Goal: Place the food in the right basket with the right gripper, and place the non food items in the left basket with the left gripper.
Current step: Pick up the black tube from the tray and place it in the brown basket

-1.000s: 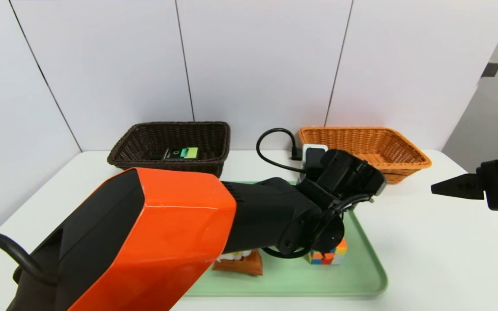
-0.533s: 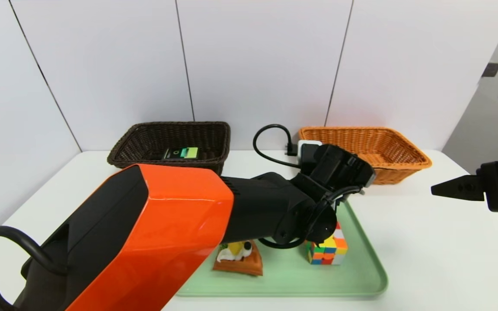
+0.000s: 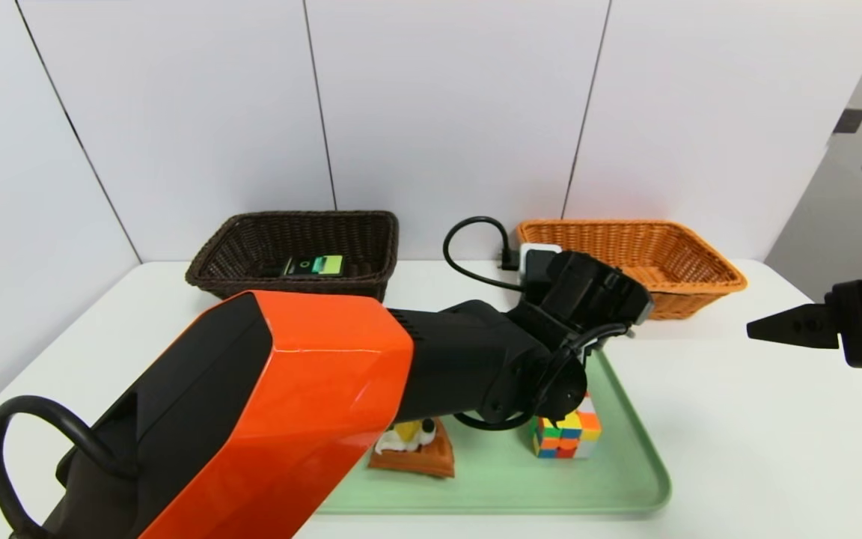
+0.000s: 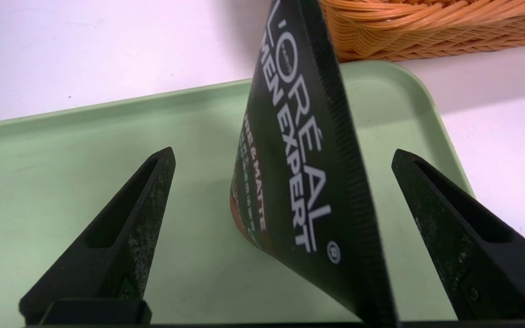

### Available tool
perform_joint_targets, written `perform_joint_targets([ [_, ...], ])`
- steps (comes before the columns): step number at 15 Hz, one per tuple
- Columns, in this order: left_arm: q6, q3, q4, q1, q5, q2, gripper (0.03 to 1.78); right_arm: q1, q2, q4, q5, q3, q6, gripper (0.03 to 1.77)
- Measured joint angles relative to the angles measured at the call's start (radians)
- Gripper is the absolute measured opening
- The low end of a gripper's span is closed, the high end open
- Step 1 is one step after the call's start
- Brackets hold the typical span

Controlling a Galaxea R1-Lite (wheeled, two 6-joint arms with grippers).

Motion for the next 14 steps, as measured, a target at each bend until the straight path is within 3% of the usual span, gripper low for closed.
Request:
perform_joint_targets([
  [3,0.004,-0.009,0.000,0.007,0.000,0.007,1.69,0.000,0.000,0.000,-0.001,0.003,-0.003,1.70],
  [7,0.005,-0.011,0.000,0.010,0.000,0.011,1.11,0.001,0.000,0.000,-0.002,0.011,-0.005,1.70],
  [10,0.005,-0.011,0.001,0.009,0.000,0.011,0.79,0.002,0.001,-0.001,-0.001,0.012,-0.005,1.70],
  [12,0.005,-0.012,-0.001,0.010,0.001,0.011,0.41,0.002,0.001,-0.002,-0.001,0.013,-0.005,1.70],
  [14,0.005,-0.011,0.001,0.010,0.001,0.009,0.41,0.002,0.002,-0.001,-0.001,0.013,-0.005,1.70],
])
